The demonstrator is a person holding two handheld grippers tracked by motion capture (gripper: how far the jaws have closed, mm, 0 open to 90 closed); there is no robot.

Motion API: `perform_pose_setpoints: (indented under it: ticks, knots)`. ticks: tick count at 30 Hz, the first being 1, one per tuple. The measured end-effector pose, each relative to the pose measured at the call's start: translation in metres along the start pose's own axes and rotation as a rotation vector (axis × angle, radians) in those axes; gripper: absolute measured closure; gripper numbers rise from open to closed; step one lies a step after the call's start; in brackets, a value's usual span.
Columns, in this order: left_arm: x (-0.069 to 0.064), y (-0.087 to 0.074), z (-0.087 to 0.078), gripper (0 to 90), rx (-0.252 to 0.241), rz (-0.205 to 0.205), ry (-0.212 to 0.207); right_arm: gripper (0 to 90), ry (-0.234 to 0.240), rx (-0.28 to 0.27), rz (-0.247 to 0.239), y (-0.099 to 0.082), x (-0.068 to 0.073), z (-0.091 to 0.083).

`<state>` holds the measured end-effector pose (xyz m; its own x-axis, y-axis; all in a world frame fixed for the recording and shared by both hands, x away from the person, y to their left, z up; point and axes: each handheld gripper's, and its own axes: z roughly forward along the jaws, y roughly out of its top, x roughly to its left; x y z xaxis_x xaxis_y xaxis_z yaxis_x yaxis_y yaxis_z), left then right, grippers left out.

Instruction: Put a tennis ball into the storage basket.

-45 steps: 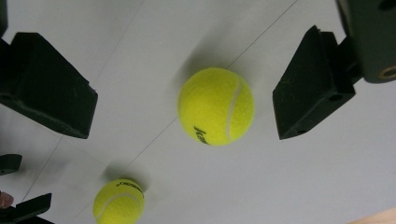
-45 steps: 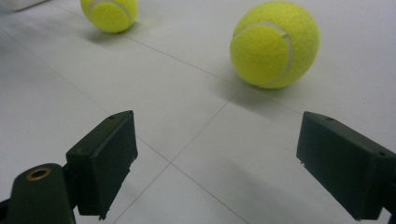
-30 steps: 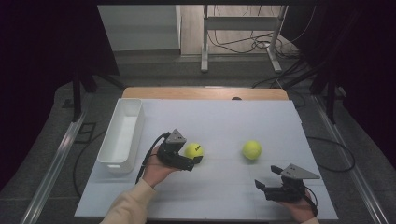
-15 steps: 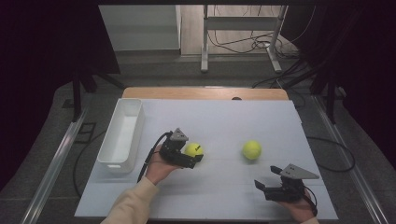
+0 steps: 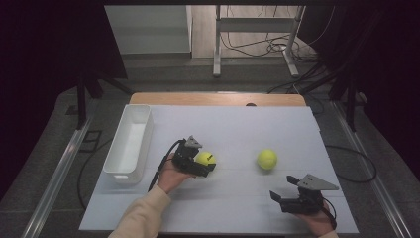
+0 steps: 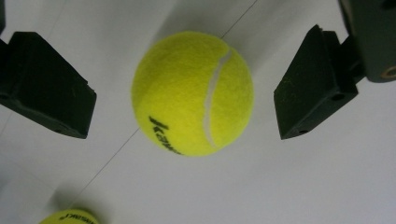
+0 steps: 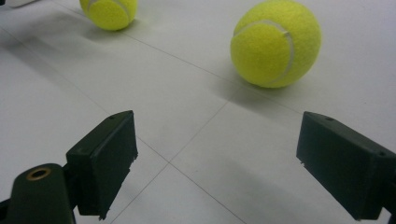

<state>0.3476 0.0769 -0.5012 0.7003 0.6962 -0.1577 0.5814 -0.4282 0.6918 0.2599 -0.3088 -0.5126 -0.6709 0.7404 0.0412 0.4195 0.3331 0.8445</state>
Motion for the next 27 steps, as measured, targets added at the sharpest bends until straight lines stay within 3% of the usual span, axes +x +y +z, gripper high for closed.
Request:
perform_pose_setpoints:
  ticks: [20, 23, 25, 27]
  knots:
    - [0.006, -0.002, 0.022, 7.8, 0.054, -0.016, -0.014, 12.7, 0.001, 0.008, 0.002, 0.000, -0.001, 0.001]
    - [0.006, -0.003, 0.023, 14.6, 0.056, -0.008, -0.026, 12.7, 0.002, 0.012, 0.003, -0.001, -0.001, 0.001]
    - [0.005, -0.003, 0.022, 24.5, 0.062, 0.005, -0.025, 12.7, 0.002, 0.013, 0.002, -0.001, -0.001, 0.001]
    - [0.005, -0.003, 0.021, 25.6, 0.067, 0.016, -0.023, 12.7, 0.001, 0.013, 0.003, -0.001, -0.001, 0.001]
